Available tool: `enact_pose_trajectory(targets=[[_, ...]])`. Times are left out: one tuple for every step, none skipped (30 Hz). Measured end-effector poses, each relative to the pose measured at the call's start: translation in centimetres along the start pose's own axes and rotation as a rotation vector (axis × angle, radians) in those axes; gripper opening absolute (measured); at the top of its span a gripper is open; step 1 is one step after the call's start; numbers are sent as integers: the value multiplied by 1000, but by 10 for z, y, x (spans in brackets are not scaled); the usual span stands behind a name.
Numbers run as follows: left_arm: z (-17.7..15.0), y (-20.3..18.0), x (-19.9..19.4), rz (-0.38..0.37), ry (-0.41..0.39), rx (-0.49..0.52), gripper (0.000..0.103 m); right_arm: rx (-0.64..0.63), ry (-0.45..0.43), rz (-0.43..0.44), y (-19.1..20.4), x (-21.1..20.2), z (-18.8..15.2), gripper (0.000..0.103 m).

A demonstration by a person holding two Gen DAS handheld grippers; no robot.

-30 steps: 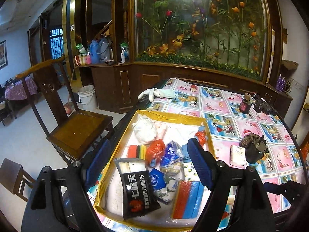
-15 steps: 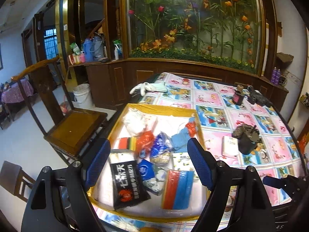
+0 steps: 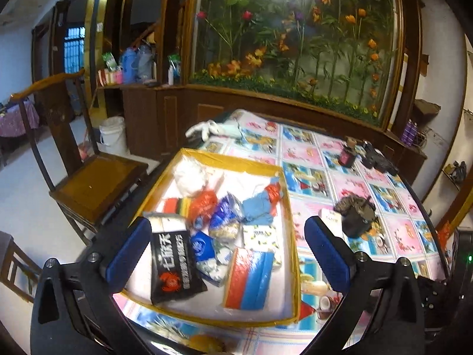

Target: Organize soft objects

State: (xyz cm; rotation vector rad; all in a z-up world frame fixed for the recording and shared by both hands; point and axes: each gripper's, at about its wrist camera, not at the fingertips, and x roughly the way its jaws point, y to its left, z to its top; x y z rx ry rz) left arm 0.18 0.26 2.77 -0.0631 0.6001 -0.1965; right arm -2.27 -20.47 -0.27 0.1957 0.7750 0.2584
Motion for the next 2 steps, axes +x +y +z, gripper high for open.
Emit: enact_pose_trajectory(targets=[[-1, -1, 2, -8, 23, 5, 103, 8, -2, -2, -4, -1, 0, 81], [-1, -4, 4, -20, 38, 9, 103, 19, -6, -6, -8, -3, 0, 81]])
